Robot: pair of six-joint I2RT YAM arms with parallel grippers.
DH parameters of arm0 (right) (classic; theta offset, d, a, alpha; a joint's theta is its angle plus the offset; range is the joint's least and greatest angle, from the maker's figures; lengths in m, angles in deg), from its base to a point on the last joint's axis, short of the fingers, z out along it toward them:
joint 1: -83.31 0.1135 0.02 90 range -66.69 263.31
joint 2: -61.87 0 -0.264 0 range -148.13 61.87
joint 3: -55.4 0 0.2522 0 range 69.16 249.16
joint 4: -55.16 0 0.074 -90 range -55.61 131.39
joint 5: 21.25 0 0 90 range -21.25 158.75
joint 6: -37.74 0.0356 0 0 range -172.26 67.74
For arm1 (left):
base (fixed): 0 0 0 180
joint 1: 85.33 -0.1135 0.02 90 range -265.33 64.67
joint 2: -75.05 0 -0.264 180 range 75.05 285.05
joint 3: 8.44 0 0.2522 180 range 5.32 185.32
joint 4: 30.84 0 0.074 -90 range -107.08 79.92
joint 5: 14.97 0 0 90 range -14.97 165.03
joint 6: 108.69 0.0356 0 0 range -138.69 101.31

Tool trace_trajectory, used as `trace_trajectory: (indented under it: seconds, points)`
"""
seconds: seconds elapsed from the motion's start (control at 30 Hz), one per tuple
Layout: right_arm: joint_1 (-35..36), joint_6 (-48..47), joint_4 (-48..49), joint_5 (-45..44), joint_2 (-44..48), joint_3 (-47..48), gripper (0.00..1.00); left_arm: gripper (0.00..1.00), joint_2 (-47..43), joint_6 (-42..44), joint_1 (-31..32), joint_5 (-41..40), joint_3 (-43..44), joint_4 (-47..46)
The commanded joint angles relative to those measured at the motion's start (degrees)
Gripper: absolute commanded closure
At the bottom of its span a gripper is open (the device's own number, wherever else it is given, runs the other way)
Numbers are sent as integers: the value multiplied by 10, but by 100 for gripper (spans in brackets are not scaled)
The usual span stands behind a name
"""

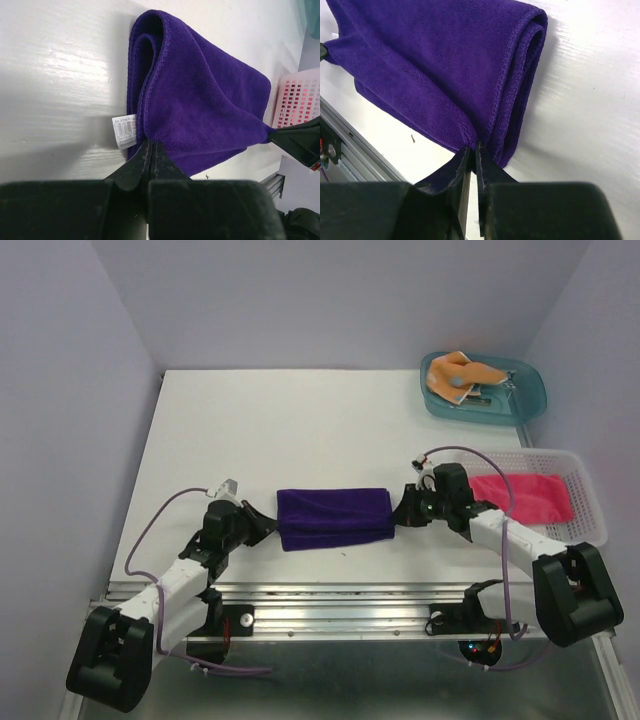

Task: Fold and stack the towels
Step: Fold the towel, then neatly place the folded towel into the bin

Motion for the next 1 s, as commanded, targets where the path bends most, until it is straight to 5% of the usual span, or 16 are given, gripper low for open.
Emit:
trace_trajectory:
  seconds: [0.0,0.07,0.17,0.2,0.27,0.3,0.57,0.97]
  points:
    - [0,12,22,-7,3,-21,78,84,-13,-6,4,33,-9,6]
    - [-1,15,19,-14,11,-25,76,67,-31,-8,6,38,-8,18]
    - [0,22,7,-8,35,-30,54,53,-70,-2,7,39,2,66]
    - [0,23,2,-7,44,-31,45,48,-84,-1,7,38,10,81]
    - [0,22,-12,-1,69,-30,5,17,-126,5,7,25,19,129]
    - [0,27,-15,-6,79,-28,0,4,-138,10,7,20,27,148]
    - [4,46,-45,-104,96,48,0,1,-150,18,8,-40,59,155]
    - [105,86,-75,-281,-84,117,0,1,-48,48,8,-56,94,117]
